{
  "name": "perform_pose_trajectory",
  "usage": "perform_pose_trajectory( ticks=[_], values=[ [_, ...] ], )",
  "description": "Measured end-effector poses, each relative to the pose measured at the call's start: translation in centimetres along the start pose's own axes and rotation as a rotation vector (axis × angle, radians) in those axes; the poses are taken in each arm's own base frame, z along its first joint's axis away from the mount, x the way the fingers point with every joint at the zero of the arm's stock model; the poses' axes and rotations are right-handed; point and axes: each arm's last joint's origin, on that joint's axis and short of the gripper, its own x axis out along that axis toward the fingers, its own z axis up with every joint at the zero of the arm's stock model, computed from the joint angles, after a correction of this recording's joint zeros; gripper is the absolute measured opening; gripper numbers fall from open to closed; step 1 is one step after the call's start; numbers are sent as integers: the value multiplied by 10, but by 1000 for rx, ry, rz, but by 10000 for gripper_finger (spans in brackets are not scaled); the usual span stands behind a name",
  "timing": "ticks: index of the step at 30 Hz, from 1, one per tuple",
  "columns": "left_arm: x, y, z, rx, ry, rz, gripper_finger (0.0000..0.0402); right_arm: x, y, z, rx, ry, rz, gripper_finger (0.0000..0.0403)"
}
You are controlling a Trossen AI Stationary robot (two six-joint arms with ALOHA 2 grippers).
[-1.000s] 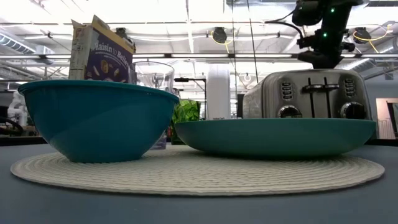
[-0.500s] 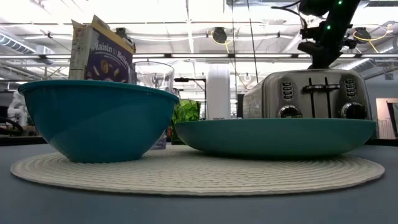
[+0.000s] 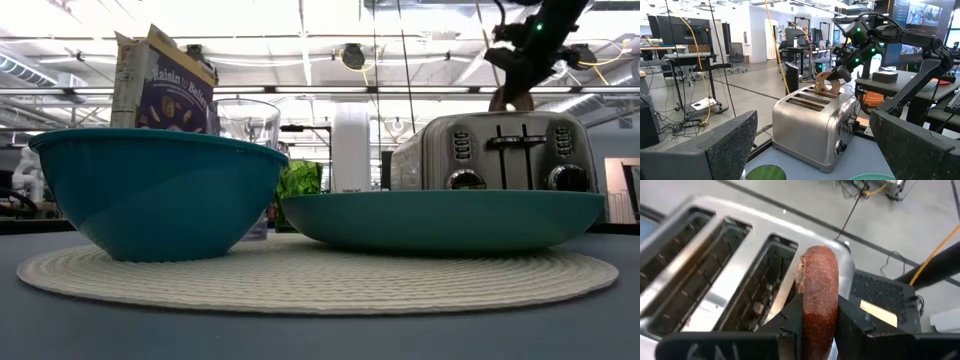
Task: Arrange a breakfast setting
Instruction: Put the toasted bagel into the green plate from the toaster
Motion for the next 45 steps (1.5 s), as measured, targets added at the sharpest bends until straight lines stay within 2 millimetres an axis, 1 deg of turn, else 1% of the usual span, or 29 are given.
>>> perform_pose_trajectory(
  ticks=[12,19,21,25,31,34,39,45],
  values=[
    [0,0,0,0,0,0,391,-18,-1,8,64,-165,214,73],
    [0,0,0,0,0,0,391,-21,-3,7,70,-184,207,73],
    [0,0,0,0,0,0,391,-21,-2,8,83,-186,232,73],
    [0,0,0,0,0,0,391,-24,3,13,127,-216,417,73],
    [0,0,0,0,0,0,391,-33,12,23,203,-247,824,73],
    [0,0,0,0,0,0,391,-35,17,24,248,-225,982,73],
    [0,0,0,0,0,0,391,-26,35,16,286,-170,1115,73],
    [0,0,0,0,0,0,391,-10,69,-7,339,-113,1341,73]
  ],
)
